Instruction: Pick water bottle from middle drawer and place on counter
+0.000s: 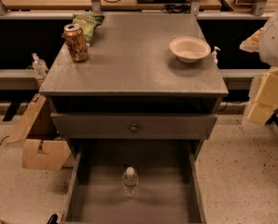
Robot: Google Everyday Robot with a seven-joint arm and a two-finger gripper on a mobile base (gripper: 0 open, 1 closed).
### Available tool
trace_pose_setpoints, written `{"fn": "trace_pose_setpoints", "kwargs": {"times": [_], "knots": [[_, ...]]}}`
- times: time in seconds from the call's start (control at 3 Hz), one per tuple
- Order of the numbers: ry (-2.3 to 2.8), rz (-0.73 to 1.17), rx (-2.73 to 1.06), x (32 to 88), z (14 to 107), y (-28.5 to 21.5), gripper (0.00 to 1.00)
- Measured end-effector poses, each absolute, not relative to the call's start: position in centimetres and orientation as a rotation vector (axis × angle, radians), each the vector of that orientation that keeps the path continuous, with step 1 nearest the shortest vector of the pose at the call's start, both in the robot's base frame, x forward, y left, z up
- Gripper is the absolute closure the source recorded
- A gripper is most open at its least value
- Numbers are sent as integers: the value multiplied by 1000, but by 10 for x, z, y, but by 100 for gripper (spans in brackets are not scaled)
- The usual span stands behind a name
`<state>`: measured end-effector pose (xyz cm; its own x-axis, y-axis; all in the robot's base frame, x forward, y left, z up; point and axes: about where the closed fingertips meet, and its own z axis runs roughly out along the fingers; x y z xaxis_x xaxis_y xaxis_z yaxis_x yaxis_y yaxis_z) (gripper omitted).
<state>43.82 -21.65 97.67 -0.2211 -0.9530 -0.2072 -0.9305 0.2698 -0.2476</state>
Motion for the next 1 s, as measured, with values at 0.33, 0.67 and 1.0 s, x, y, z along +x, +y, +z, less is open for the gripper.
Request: {"fn": "trace_pose_setpoints", "kwargs": {"times": [0.33,0.67,1.0], "knots": [[2230,-100,-1723,438,977,-216,0],[2196,-60,-1689,441,970,-215,0],[2096,164,-1674,437,895,-202,0]]}}
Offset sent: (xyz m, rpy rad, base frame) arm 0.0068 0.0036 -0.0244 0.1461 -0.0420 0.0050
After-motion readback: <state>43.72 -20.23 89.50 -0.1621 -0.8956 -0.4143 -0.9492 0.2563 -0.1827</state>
